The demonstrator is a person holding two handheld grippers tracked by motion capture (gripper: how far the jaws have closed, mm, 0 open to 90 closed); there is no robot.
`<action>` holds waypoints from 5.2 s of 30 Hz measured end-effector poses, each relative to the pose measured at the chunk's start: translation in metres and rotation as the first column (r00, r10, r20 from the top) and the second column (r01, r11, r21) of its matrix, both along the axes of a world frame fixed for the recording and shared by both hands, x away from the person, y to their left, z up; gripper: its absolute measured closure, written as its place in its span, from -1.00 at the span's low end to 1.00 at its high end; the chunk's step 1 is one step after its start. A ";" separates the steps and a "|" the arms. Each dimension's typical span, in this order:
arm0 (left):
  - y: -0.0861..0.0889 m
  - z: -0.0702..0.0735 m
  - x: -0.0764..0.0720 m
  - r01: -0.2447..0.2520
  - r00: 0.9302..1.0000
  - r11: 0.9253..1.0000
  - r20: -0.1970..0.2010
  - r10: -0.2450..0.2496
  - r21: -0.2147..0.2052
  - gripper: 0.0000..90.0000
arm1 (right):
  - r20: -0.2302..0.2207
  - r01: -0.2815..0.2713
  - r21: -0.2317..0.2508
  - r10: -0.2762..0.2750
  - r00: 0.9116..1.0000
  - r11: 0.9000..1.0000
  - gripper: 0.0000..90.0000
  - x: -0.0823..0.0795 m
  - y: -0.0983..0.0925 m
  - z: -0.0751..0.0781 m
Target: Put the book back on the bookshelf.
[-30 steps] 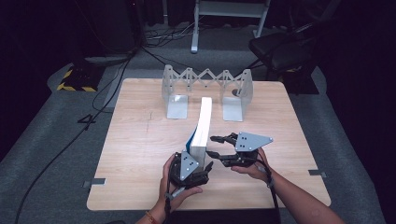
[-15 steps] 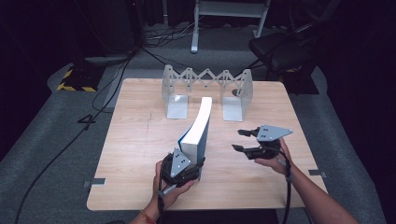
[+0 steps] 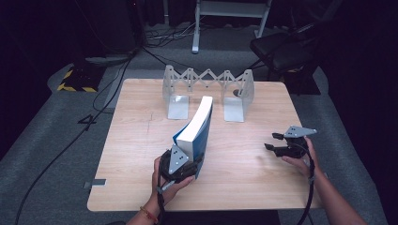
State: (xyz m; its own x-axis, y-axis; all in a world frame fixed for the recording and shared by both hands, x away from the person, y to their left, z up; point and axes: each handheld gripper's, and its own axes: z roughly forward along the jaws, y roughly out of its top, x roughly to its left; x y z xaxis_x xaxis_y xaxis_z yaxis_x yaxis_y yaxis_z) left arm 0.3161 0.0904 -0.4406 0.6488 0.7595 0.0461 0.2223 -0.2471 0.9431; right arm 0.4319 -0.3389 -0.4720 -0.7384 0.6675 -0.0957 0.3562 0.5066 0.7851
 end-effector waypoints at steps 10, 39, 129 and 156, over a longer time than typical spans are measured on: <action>0.013 0.005 0.014 0.051 0.998 0.997 -0.026 -0.052 -0.060 0.19 | -0.080 0.027 0.005 -0.026 0.996 1.000 -0.18 0.011 -0.007 -0.018; -0.062 0.005 0.047 0.467 0.870 0.869 -0.088 -0.485 -0.166 0.34 | -0.114 0.087 0.008 -0.085 0.990 0.996 -0.50 0.014 -0.015 -0.032; -0.028 0.009 0.074 0.636 0.772 0.758 -0.126 -0.623 0.145 0.15 | -0.070 -0.216 0.063 0.220 0.973 0.974 -0.43 -0.010 0.004 -0.019; -0.017 -0.009 0.050 0.492 0.870 0.831 -0.176 -0.460 0.261 0.05 | -0.014 -0.409 0.113 0.413 0.910 0.905 -0.36 -0.035 0.049 -0.002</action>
State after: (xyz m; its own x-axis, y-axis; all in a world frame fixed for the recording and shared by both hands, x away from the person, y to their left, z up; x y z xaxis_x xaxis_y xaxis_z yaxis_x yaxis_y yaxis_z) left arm 0.3664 0.0731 -0.4499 0.9393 0.3185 0.1275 0.0972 -0.6035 0.7914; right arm 0.3967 -0.2896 -0.4736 -0.9512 0.3083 -0.0091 0.1636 0.5294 0.8324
